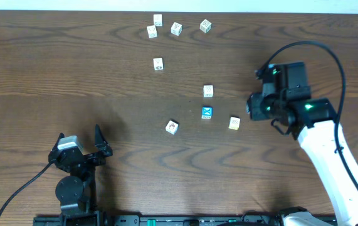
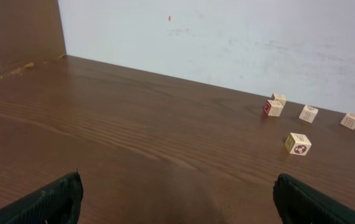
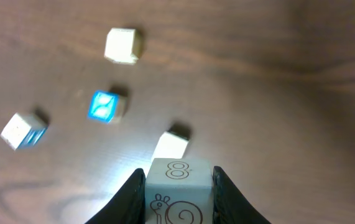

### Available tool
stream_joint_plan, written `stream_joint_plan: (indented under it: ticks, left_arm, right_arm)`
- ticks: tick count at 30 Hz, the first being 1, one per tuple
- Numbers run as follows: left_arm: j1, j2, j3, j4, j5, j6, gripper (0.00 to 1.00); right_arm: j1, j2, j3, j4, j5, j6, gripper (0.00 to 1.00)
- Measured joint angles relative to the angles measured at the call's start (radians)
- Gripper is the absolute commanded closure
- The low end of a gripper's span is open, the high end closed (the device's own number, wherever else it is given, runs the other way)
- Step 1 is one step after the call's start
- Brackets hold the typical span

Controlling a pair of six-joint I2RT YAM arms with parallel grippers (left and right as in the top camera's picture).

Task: Lift 5 blocks
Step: 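Carry the 8 block left and set it beside the blue X block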

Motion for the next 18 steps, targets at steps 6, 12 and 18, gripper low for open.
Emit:
stream_joint_plan:
  ticks: [6,12,18]
  left_arm:
    - [0.000,0.000,0.000,0.000,0.000,0.000,0.02]
    - [0.000,0.000,0.000,0.000,0.000,0.000,0.02]
    - [0.000,0.000,0.000,0.000,0.000,0.000,0.02]
  right_arm:
    - [0.169,-0.001,-0.024,-0.003,0.063,0.066,0.98]
    - [0.321,-0.001,-0.152,0.130,0.202,0.209,0.96]
    - [0.372,0.000,-0.321,0.299,0.242,0.385,0.96]
